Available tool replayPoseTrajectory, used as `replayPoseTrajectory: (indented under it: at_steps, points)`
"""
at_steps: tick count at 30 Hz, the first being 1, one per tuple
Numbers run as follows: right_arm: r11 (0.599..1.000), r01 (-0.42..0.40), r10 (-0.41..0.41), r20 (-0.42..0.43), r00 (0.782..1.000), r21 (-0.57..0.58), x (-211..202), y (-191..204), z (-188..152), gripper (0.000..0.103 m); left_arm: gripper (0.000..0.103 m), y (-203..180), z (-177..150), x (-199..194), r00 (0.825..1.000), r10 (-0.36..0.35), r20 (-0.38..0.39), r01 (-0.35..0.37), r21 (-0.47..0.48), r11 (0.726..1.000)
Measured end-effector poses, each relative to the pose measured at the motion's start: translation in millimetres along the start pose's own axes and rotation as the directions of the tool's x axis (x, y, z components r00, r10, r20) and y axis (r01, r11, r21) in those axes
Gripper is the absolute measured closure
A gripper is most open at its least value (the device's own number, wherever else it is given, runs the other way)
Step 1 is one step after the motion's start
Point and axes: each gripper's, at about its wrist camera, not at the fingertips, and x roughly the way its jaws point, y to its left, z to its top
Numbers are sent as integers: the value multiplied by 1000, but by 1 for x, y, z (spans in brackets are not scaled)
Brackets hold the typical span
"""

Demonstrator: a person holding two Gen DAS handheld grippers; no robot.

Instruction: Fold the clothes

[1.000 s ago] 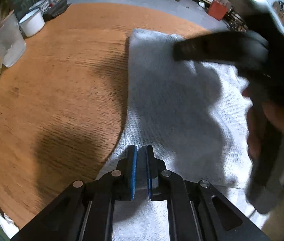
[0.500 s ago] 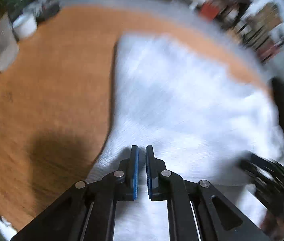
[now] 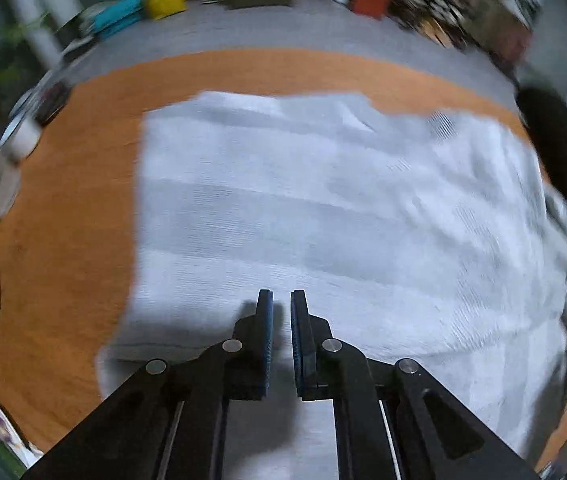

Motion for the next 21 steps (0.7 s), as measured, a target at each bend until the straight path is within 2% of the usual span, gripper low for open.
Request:
replayPoseTrajectory:
  at_steps: [2, 3, 6, 8, 10, 11, 12, 14, 16, 18, 21]
  points:
    - [998, 67, -67, -55, 996, -8, 6, -8, -12, 48, 94, -21, -8, 13, 999, 38, -28, -36, 62, 997]
    - [997, 74, -74, -78, 994, -10, 10, -11, -19, 48, 94, -27, -12, 19, 998, 55, -40, -51, 81, 995]
    - [999, 45, -43, -143, 989, 12, 24, -18, -37, 48, 94, -33, -20, 31, 995, 85, -52, -79, 103, 992]
    - [999, 30, -24, -163, 986, 34, 32, -23, -47, 46, 94, -30, -19, 36, 996, 70, -55, -65, 96, 993]
    - [999, 20, -13, -135, 991, 46, 30, -25, -50, 54, 94, -25, -18, 41, 997, 52, -60, -46, 86, 995]
    - [999, 25, -19, -127, 992, 43, 27, -24, -50, 71, 94, -21, -16, 44, 997, 41, -62, -36, 80, 996]
    - [999, 30, -25, -123, 992, 36, 24, -23, -50, 82, 94, -23, -2, 50, 997, 33, -64, -28, 78, 997]
    - [999, 51, -50, -118, 992, 5, 14, -17, -48, 86, 94, -26, 24, 61, 997, 18, -69, -13, 72, 997]
    - [996, 79, -80, -74, 994, -29, -7, -9, -38, 87, 94, -20, 24, 66, 997, 5, -73, 0, 63, 998]
    - [986, 148, -147, 17, 989, -72, -40, 2, -21, 87, 94, 0, 33, 70, 997, -8, -77, 12, 52, 999]
    - [966, 234, -213, 175, 961, -108, -93, 21, 7, 88, 94, 14, 35, 77, 997, -21, -79, 23, 21, 1000]
